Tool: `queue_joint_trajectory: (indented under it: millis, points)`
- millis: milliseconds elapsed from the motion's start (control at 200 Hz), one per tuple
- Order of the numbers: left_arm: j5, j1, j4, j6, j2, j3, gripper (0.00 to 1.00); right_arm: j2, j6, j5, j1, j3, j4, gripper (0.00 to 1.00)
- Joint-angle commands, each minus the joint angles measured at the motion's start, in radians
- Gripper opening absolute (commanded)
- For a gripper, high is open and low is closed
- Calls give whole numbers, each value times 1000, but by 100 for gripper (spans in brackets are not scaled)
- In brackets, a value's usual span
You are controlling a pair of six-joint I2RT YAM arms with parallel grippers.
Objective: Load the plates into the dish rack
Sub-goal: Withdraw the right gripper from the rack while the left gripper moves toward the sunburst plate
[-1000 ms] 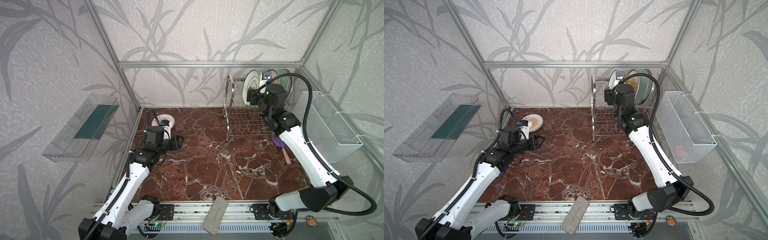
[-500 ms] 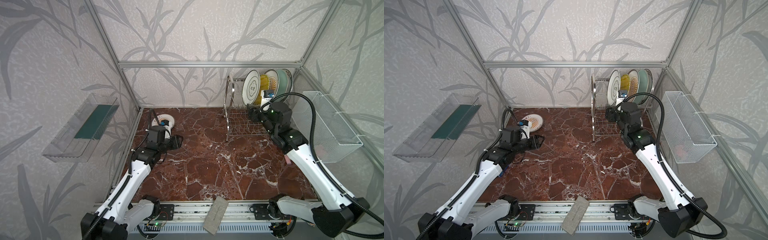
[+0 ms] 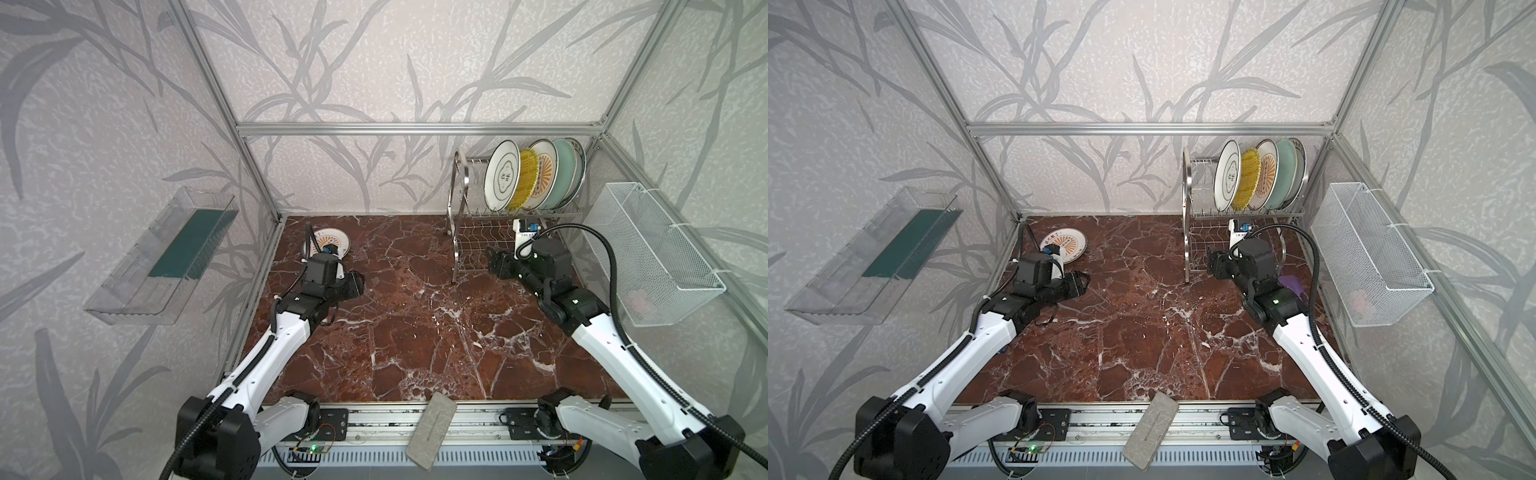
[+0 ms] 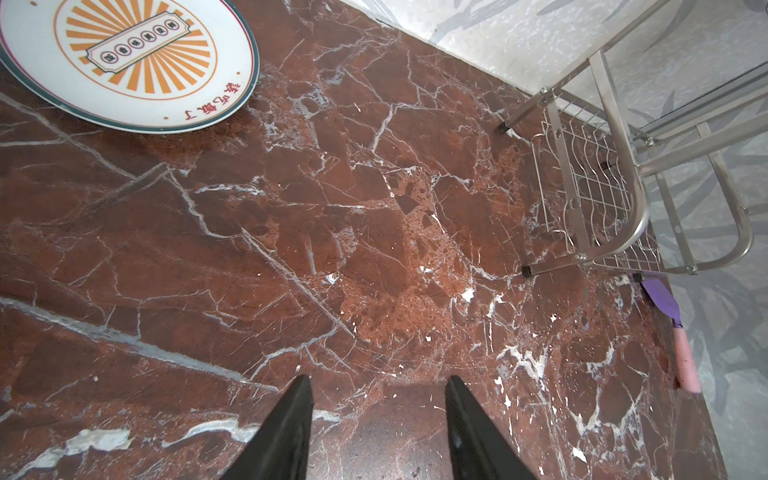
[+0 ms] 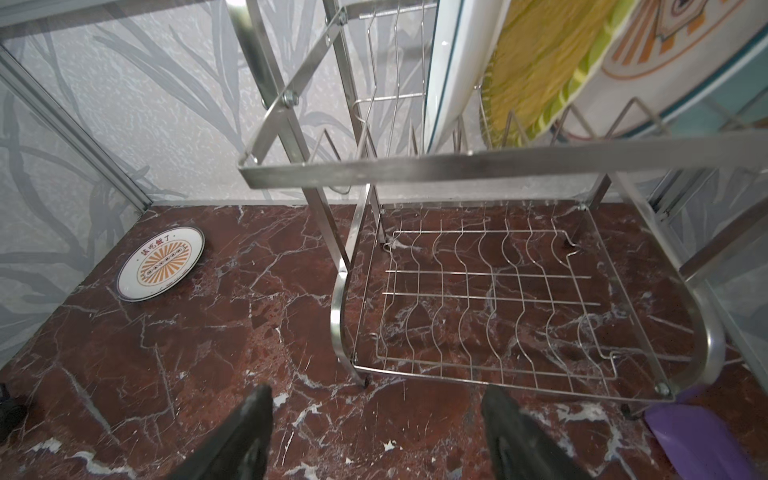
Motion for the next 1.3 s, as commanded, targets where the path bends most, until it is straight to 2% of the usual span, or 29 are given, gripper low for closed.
queue_joint_trajectory:
  millis: [0,230,575,1025,1295]
  points:
    - [-41,17,57,-38,31,-21,51,-30,65,-58,-4,-71,55,78]
    - [-46,62,130,-86,114,-34,51,-26,86,-126,-3,-187,86,78]
    - [9,194,321,-216,232,-76,51,-27,97,-171,-4,-269,101,78]
    - [22,272,513,-357,496,-5,53,-67,85,-168,-4,-293,66,78]
    - [28,287,700,-459,667,14,53,-109,42,-114,-4,-303,12,78]
